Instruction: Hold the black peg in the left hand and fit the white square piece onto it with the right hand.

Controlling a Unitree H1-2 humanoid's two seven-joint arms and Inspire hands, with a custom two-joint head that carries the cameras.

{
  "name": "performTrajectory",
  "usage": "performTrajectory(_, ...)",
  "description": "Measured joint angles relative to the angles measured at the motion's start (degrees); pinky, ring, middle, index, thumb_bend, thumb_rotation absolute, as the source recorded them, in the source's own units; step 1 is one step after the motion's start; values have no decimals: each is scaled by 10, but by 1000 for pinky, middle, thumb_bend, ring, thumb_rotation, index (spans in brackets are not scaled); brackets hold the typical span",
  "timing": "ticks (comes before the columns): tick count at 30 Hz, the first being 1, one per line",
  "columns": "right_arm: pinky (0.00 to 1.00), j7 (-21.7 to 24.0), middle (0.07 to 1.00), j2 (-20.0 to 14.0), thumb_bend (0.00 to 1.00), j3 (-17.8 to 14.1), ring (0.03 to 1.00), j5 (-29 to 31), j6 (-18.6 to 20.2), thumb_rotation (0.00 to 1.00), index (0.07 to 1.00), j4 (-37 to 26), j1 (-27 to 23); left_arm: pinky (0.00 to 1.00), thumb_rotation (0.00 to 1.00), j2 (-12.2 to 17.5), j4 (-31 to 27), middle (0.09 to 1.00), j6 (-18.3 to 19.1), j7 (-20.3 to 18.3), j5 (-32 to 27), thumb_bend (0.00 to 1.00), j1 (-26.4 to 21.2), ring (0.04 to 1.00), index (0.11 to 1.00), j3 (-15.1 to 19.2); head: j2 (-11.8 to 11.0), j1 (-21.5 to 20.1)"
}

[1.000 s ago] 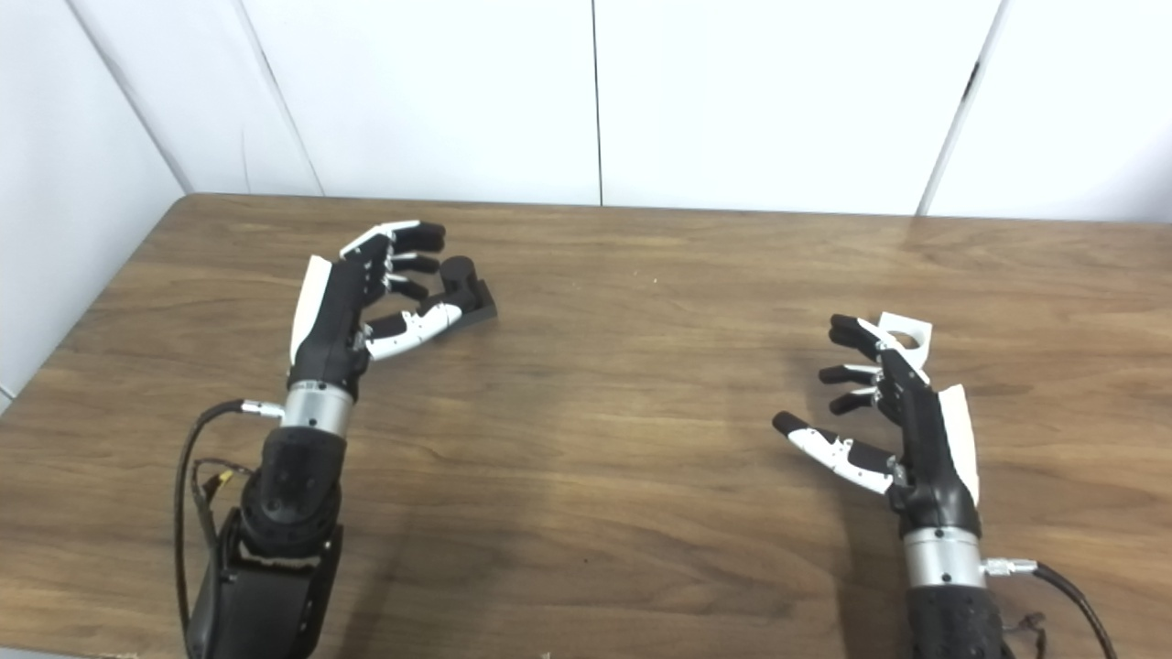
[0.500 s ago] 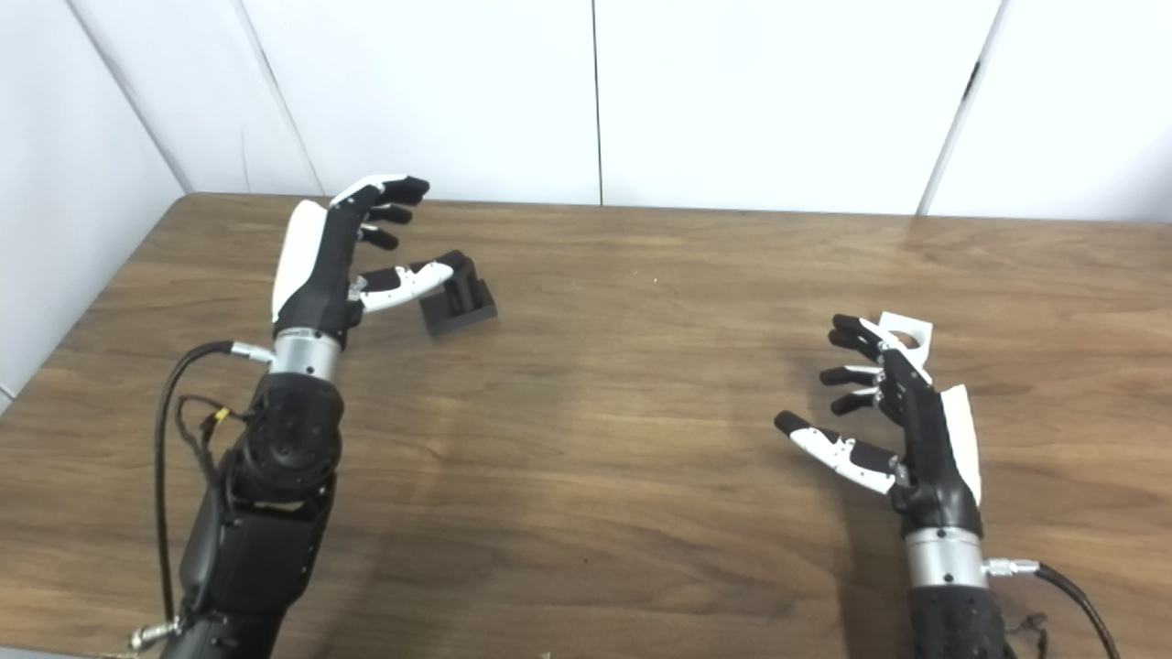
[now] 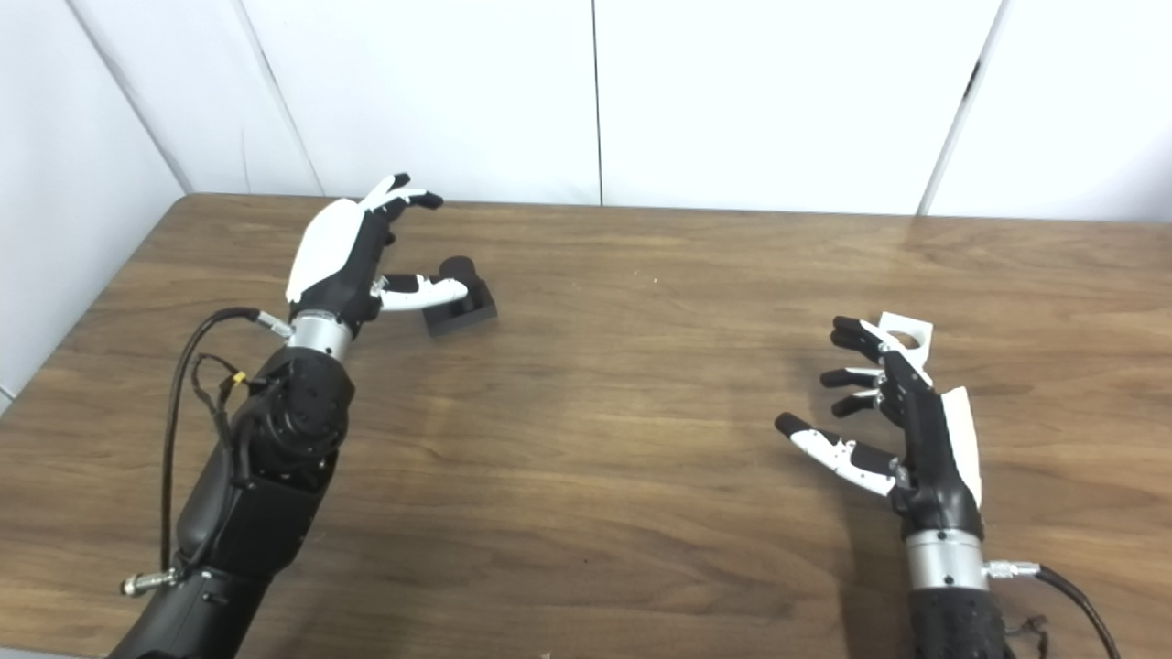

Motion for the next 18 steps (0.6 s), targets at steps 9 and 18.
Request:
performTrajectory(9, 480, 0, 791, 1, 615, 0, 633, 0, 0, 0, 795, -2, 2, 915, 376, 16, 36, 1000, 5, -4, 21, 905, -5, 1000, 828, -22, 1, -5)
performTrajectory(18, 483, 0, 792, 2, 612, 0, 632, -3, 9, 0, 796, -12, 6, 966, 426, 23, 70, 1000, 8, -13, 36, 921, -13, 1000, 827, -35, 4, -10)
